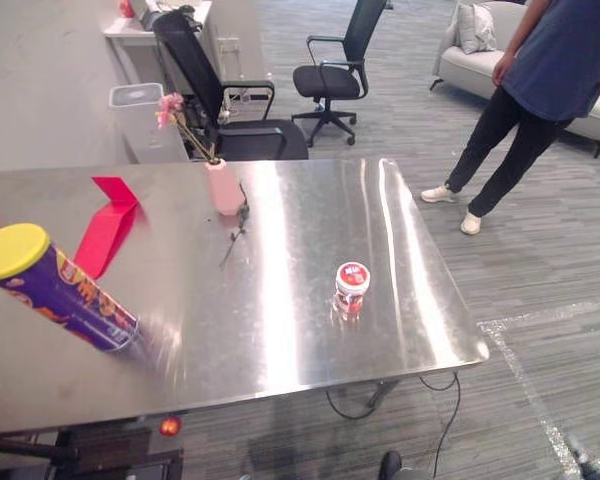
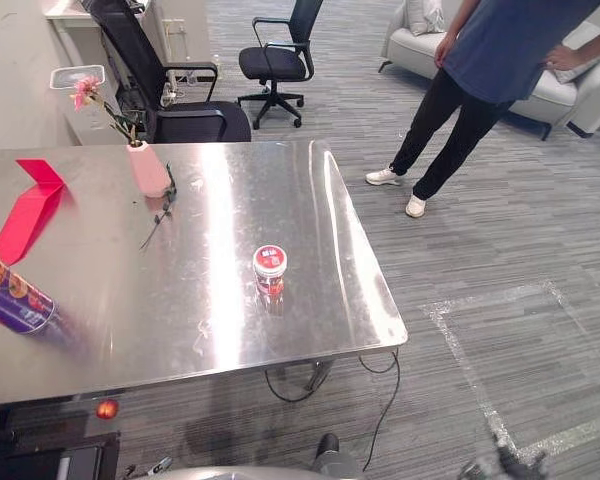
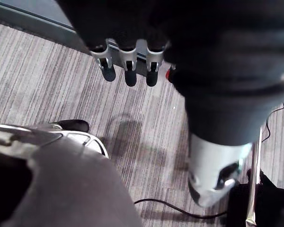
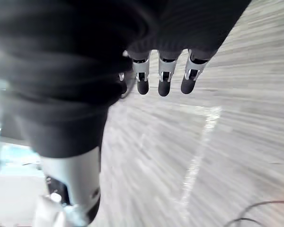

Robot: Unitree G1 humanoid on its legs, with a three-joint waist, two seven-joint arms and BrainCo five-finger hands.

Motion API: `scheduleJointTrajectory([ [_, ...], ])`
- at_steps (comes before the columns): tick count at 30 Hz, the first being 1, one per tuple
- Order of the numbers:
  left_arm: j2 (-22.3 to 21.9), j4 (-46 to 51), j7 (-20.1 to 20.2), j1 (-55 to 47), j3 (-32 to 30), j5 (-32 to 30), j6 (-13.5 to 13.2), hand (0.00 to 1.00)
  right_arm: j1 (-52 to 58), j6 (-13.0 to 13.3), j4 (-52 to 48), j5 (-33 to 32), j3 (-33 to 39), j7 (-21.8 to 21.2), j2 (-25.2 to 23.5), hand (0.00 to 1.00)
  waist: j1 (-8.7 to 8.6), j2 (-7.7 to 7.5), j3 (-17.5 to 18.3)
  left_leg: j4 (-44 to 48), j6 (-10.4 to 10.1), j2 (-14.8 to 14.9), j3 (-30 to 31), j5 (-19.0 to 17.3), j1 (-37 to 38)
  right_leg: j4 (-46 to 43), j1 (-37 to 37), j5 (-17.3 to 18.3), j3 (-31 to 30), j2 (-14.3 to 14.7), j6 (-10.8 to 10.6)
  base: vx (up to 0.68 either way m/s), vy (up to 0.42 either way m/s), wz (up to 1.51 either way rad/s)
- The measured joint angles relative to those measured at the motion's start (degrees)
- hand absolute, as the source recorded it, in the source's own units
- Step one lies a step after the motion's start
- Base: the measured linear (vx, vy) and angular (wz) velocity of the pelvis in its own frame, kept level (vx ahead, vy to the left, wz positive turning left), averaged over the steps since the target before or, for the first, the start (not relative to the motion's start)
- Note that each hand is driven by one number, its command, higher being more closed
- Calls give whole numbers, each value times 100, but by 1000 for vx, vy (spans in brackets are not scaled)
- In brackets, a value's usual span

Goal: Put the gum and the chips on the shelf.

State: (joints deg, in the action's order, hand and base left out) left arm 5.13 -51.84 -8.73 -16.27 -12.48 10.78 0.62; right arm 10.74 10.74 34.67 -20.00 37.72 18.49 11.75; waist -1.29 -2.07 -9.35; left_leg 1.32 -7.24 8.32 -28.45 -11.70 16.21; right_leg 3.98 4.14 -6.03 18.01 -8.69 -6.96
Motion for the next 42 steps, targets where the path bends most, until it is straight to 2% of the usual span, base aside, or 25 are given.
scheduleJointTrajectory([
  [4,-8,33,22,-85,-21,-79,-7,0,-270,14,-848,382,4,5,366,0,-4,13,12,69,7,-17,-65,-19,-16,6,-61,-7,-89,12,-11,-7,-25,-12],
  [7,-31,53,30,-151,-18,-84,-53,0,-527,130,-1396,671,5,-43,591,0,-12,69,35,98,5,-12,-60,-21,-63,24,-88,-14,-120,28,-20,-9,-41,-6],
  [12,-49,52,30,-196,11,-105,-118,0,-632,158,-2298,1113,-88,-454,892,0,-26,91,49,189,5,13,-32,-20,-104,47,-77,-24,-114,34,-15,-18,-44,-1],
  [18,-68,50,27,-200,97,-310,-179,0,-628,165,-3595,1124,-603,-1444,1237,0,-40,87,58,188,6,10,80,-21,-125,193,-50,-116,-100,28,-23,-60,-51,1],
  [19,-70,46,22,-204,98,-317,-180,0,-626,148,-3891,1112,-776,-1826,1255,0,-36,84,60,185,5,13,101,-21,-134,193,-46,-117,-69,24,-24,-55,-43,7],
  [21,-69,46,19,-204,98,-322,-182,0,-625,122,-4068,1111,-913,-2055,1283,0,-35,79,63,184,5,14,119,-21,-151,193,-48,-118,-45,20,-26,-49,-38,8],
  [23,-67,40,17,-197,95,-350,-196,0,-628,119,-4375,1106,-1223,-2532,1294,0,-28,49,86,179,18,6,179,-28,-219,194,-79,-132,6,33,-10,-44,-36,10],
  [26,-46,34,10,-198,90,-473,-211,0,-655,107,-4626,1102,-1613,-3015,1313,0,-16,3,118,181,19,22,243,-27,-266,195,-78,-142,46,49,2,-30,-41,8],
  [30,-42,-18,-6,-197,91,-484,-268,0,-825,-42,-4781,1094,-2067,-3449,1321,0,2,-47,150,185,21,16,302,-25,-305,197,-74,-156,94,31,8,-29,-27,7],
  [34,-17,-26,-12,-198,127,-486,-266,0,-852,-83,-4771,1098,-2405,-3656,1430,0,3,-57,158,186,25,-2,415,-23,-319,200,-30,-156,198,-3,8,-23,-23,12],
  [42,14,-28,-14,-202,312,-489,-264,0,-924,-301,-4465,1102,-2798,-3643,1486,0,42,-30,173,189,69,-82,610,6,-410,205,16,-168,411,-123,-13,-27,-14,13],
])
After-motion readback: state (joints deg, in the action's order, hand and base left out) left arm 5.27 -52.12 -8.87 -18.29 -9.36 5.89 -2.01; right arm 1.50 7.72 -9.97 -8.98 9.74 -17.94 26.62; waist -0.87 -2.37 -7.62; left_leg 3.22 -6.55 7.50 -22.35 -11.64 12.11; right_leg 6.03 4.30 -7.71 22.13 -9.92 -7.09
